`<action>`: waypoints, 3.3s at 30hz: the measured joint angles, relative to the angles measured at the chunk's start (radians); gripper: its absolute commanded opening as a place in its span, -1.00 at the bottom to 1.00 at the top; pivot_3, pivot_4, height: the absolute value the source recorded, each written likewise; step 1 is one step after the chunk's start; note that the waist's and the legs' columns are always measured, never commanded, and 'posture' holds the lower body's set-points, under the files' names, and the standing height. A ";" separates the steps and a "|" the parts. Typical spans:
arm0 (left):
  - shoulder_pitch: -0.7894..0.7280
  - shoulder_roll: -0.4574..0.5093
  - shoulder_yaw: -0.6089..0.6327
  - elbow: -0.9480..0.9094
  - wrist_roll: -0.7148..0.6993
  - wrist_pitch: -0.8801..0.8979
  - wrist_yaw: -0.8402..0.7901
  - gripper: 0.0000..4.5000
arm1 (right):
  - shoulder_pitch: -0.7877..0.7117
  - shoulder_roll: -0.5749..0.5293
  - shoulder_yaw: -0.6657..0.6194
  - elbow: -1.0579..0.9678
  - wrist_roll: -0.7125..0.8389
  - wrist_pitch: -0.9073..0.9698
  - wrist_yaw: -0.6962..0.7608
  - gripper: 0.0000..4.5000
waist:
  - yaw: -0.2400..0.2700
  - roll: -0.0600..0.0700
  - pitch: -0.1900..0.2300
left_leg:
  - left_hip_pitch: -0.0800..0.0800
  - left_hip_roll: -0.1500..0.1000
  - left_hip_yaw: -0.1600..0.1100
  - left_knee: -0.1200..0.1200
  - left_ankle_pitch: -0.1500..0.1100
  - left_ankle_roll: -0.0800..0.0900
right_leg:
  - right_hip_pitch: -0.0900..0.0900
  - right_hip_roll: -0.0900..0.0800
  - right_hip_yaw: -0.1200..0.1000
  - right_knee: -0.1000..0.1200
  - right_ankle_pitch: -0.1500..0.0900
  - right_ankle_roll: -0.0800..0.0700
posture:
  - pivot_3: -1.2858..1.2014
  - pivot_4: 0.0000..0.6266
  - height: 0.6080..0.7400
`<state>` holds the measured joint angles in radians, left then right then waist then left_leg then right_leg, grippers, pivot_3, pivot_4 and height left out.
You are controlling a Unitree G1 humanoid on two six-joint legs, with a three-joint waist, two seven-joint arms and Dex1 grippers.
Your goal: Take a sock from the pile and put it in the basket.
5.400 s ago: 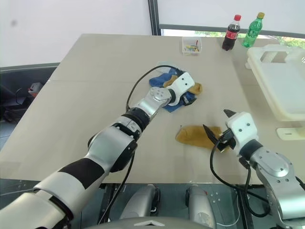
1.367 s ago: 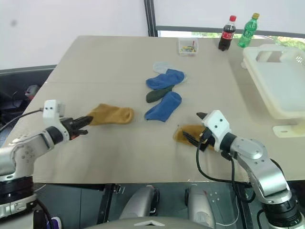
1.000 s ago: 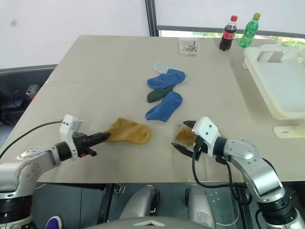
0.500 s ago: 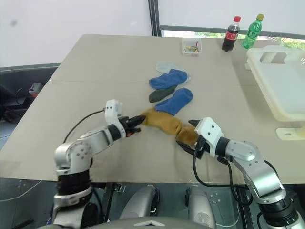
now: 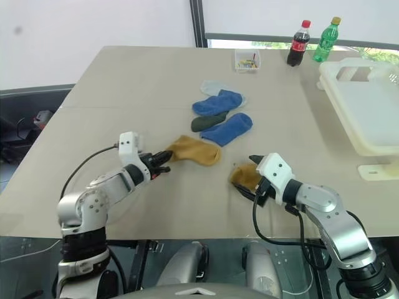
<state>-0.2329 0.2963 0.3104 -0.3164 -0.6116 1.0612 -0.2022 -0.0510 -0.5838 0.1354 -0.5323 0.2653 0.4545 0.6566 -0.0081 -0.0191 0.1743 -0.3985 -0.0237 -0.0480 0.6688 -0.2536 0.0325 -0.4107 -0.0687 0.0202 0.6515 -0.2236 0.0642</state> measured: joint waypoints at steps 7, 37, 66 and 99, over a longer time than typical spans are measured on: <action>0.083 -0.007 0.036 -0.100 -0.091 0.043 -0.013 -0.99 | -0.044 0.019 0.017 0.023 0.000 -0.002 0.014 1.00 | 0.005 0.000 0.000 | 0.000 0.000 -0.001 0.001 0.000 0.000 | 0.000 0.000 -0.001 0.000 0.000 0.000 | 0.03 -0.52 1.00; -0.378 0.521 -0.221 -0.029 -0.324 0.252 -0.381 -0.99 | -0.027 -0.002 -0.039 0.029 0.051 -0.070 0.095 1.00 | -0.003 -0.001 0.002 | -0.002 0.000 -0.001 -0.002 0.000 0.000 | 0.001 0.000 -0.002 -0.004 0.000 0.001 | 0.03 -0.52 1.00; -0.311 0.182 -0.346 0.110 -0.075 -0.073 -0.425 0.23 | -0.066 0.049 -0.144 -0.112 0.219 0.306 -0.128 1.00 | -0.002 0.000 0.002 | -0.002 0.001 -0.001 -0.001 0.000 0.000 | 0.000 0.002 -0.001 -0.004 0.000 0.000 | 0.03 -0.52 1.00; -0.272 0.212 -0.349 0.302 0.128 -0.260 -0.493 -0.96 | -0.032 0.033 -0.106 -0.082 0.139 0.252 -0.139 1.00 | -0.004 0.000 0.002 | -0.002 0.001 -0.001 -0.001 0.000 0.000 | 0.000 0.002 -0.001 -0.004 0.000 0.000 | 0.03 -0.52 1.00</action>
<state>-0.5048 0.5080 -0.0389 -0.0148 -0.4837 0.8013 -0.6952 -0.0829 -0.5504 0.0290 -0.6147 0.4044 0.7065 0.5179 -0.0121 -0.0193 0.1768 -0.4010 -0.0229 -0.0492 0.6679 -0.2537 0.0330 -0.4109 -0.0665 0.0193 0.6478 -0.2235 0.0645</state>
